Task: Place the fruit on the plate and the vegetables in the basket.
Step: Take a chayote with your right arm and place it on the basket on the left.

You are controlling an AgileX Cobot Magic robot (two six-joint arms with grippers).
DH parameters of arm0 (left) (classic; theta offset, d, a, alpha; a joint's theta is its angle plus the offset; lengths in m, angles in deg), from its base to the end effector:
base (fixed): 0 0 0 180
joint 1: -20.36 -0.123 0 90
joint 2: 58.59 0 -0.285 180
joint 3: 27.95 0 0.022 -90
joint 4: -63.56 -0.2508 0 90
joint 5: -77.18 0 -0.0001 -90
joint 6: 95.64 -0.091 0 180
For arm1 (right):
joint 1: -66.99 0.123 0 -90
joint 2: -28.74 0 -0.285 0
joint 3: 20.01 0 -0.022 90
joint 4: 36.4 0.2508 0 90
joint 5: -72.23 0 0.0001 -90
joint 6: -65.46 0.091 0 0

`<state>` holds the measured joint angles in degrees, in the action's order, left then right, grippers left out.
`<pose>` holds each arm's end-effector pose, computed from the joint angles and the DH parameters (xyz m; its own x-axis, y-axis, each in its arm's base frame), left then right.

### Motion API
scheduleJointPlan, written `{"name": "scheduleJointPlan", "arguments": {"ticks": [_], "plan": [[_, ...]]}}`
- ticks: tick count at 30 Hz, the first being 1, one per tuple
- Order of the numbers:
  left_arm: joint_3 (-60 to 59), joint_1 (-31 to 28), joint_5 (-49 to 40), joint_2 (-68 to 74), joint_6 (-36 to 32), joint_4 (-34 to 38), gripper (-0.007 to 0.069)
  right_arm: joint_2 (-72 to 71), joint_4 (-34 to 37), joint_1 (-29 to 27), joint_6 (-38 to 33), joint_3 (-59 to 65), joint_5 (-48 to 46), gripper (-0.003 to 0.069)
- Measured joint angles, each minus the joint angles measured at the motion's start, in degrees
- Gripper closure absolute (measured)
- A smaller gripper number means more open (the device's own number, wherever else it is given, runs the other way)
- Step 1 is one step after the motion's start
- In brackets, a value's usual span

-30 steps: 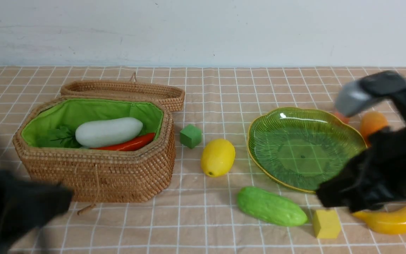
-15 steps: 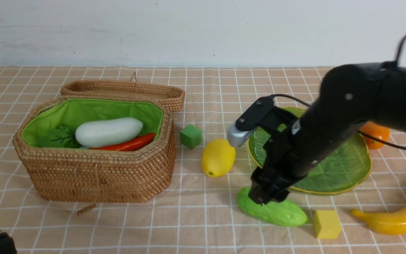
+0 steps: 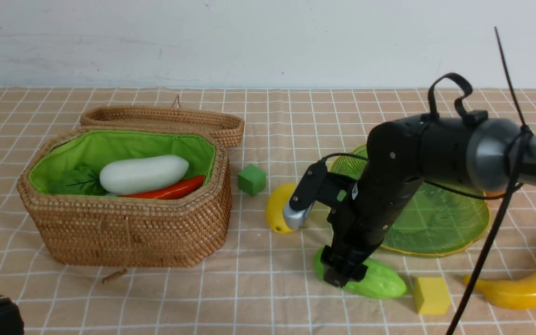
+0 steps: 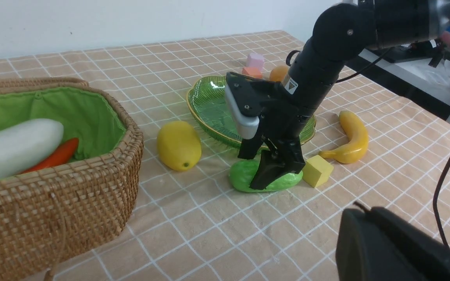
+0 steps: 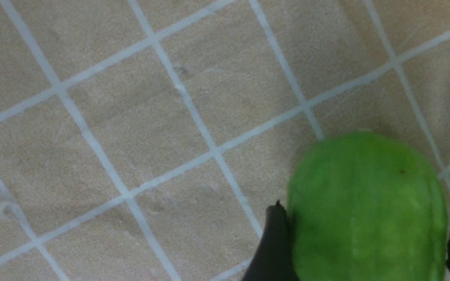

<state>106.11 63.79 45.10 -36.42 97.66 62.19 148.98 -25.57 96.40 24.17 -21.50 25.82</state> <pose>0.0372 -0.0336 0.3283 -0.2682 -0.0357 -0.9627 0.6362 0.7439 -0.2048 0.3404 0.2061 0.1809 -0.4103 -0.8636 -0.2931 -0.8975 0.4394 -0.0381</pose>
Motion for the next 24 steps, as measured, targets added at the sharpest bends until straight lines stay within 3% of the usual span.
{"name": "scheduleJointPlan", "arguments": {"ticks": [9, 14, 19, 24], "plan": [[0.0, 0.0, 0.0, 0.0, 0.0, -0.82, 0.0638, 2.53, 2.68, 0.0, 0.37, -0.61, -3.04, 0.0197], [0.0, 0.0, -1.03, 0.0, 1.48, -12.31, 0.0638, -1.31, 7.24, 3.13, 3.52, -8.14, -8.76, 0.0197], [0.0, 0.0, -1.3, 0.0, 9.96, -24.82, 0.0638, -4.93, 12.42, 6.94, 4.48, -22.54, -5.72, 0.0197], [0.0, 0.0, -2.85, 0.0, 23.25, -34.33, 0.0638, -0.53, 20.4, 10.39, -1.1, -36.31, 3.93, 0.0197]]}}
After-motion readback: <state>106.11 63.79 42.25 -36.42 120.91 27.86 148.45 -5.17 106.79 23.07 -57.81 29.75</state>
